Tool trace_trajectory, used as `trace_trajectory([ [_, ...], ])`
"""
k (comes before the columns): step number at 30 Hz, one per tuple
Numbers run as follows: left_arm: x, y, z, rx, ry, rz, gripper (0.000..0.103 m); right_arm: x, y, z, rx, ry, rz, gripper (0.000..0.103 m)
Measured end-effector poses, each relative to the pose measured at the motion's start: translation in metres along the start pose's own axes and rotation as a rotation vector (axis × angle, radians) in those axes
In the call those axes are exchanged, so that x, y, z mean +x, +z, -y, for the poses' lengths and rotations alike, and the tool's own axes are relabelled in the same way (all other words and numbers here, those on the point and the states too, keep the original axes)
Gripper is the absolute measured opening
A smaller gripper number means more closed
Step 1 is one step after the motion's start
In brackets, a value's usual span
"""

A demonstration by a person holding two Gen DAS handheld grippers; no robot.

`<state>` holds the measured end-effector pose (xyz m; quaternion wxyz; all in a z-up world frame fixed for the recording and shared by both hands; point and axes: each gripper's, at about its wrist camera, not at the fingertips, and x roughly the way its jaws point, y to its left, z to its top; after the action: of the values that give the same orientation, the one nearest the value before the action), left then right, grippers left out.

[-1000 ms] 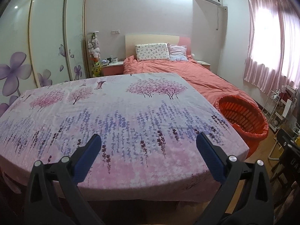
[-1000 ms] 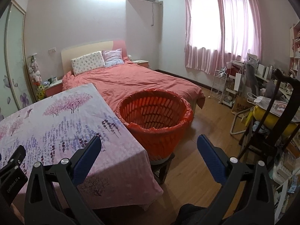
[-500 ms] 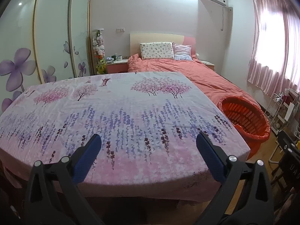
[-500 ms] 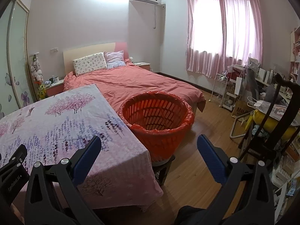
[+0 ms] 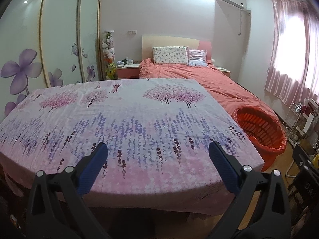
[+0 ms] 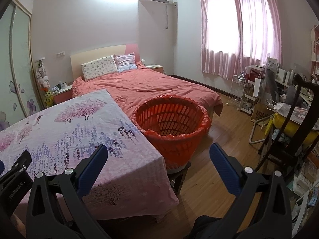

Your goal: Collect trash

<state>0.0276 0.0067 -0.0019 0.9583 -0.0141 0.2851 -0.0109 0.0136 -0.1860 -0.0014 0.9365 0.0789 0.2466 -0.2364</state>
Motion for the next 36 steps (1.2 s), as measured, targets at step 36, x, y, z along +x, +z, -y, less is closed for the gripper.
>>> trace_trajectory([
  [36,-0.0035,-0.0002,-0.0041,-0.013,0.005,-0.002,0.099,-0.0013,-0.0016,0.0001,0.005,0.005,-0.015,0.101],
])
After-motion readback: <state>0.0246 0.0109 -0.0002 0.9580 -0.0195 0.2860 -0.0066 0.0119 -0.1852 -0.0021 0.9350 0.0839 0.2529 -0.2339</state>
